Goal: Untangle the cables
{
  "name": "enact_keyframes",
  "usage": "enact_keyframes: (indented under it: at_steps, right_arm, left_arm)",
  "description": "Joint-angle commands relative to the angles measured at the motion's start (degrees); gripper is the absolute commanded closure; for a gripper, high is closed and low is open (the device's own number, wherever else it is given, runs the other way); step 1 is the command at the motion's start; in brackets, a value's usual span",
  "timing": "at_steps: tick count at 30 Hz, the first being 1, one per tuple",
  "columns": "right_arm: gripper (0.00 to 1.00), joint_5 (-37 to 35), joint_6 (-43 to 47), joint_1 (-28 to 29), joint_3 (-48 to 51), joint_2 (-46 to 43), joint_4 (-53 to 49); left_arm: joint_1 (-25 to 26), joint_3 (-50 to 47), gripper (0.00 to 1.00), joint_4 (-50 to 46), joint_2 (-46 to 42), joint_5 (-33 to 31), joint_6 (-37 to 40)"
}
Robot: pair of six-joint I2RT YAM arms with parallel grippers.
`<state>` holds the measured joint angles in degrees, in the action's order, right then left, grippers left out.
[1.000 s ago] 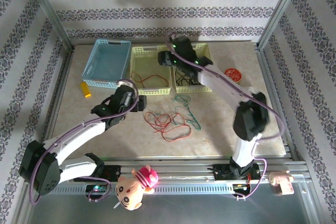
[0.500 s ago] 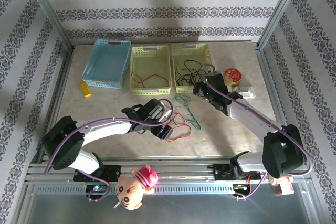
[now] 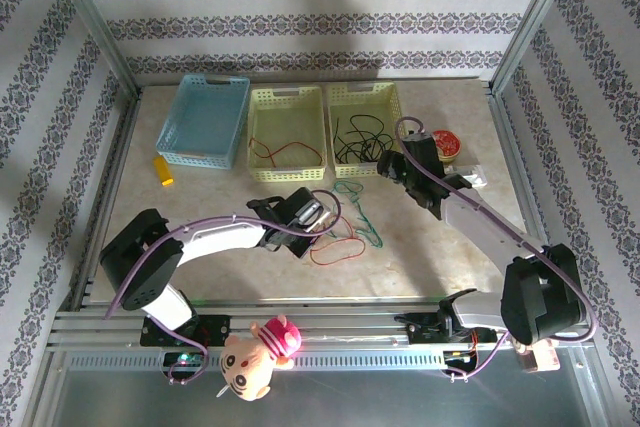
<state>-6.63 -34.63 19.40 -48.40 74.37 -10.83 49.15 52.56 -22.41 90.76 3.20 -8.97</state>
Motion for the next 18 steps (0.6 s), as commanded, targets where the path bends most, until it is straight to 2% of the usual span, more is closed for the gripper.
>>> enact_keyframes:
  at_steps: [1, 6, 12, 18]
  right_arm:
    - [0.38, -0.3, -0.9, -0.3, 0.3, -2.2, 0.8]
    - [0.39, -2.7, -2.2, -0.6, 2.4, -4.0, 0.7]
    - [0.39, -3.8, -2.9, -1.2, 3.7, -5.5, 0.8]
    - [0.39, -2.3, -2.4, -1.4, 3.7, -5.5, 1.0]
  left_arm:
    - [0.8, 3.0, 1.00, 0.7, -6.5, -3.1, 0.8]
    - [0.7, 4.4, 1.00, 9.8, -18.1, -2.5, 0.5]
    - [-0.8, 8.3, 1.00, 14.3, -23.7, 0.0, 0.4]
    - [-5.2, 16.8, 1.00, 11.3, -20.2, -11.0, -2.3]
